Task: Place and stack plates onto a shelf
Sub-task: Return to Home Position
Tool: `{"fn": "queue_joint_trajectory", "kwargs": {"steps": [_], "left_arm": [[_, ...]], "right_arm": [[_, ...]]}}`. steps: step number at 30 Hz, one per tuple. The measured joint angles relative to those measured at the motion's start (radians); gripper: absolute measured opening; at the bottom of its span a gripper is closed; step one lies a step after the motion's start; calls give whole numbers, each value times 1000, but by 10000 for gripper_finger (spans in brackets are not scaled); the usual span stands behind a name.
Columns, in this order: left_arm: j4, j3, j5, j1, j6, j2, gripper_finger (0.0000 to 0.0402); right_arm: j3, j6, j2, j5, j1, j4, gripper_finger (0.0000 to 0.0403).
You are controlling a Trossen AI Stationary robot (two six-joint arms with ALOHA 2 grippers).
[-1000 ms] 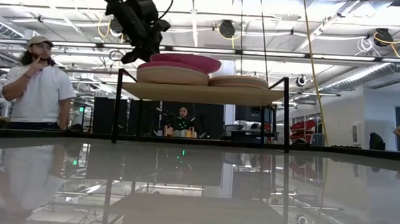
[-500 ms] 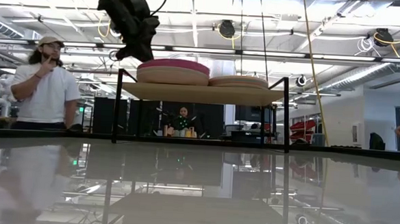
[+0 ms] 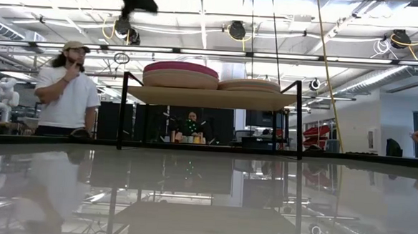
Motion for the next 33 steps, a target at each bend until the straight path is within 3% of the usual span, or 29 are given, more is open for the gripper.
{"fn": "queue_joint_trajectory", "kwargs": {"steps": [3,7,11,15,19,23,26,33], "left_arm": [[7,-45,-19,-52,34,-155,77],[103,-159,-76,-127,-14,-378,77],[213,-349,-80,-186,-96,-615,77],[359,-592,-101,-226,-189,-839,76],[483,-802,-138,-238,-232,-1033,76],[487,-929,-223,-238,-235,-1154,76],[487,-975,-206,-238,-258,-1222,76],[432,-934,-165,-238,-239,-1342,76]], "right_arm": [[-6,7,-74,-1,2,-75,210],[-122,48,-219,-3,10,-24,210],[-349,119,-403,-4,22,54,210],[-634,198,-574,-2,26,300,210],[-824,226,-652,-1,27,448,210],[-891,224,-686,20,27,390,210],[-892,205,-738,39,26,298,210],[-883,180,-1002,112,26,237,210]]}}
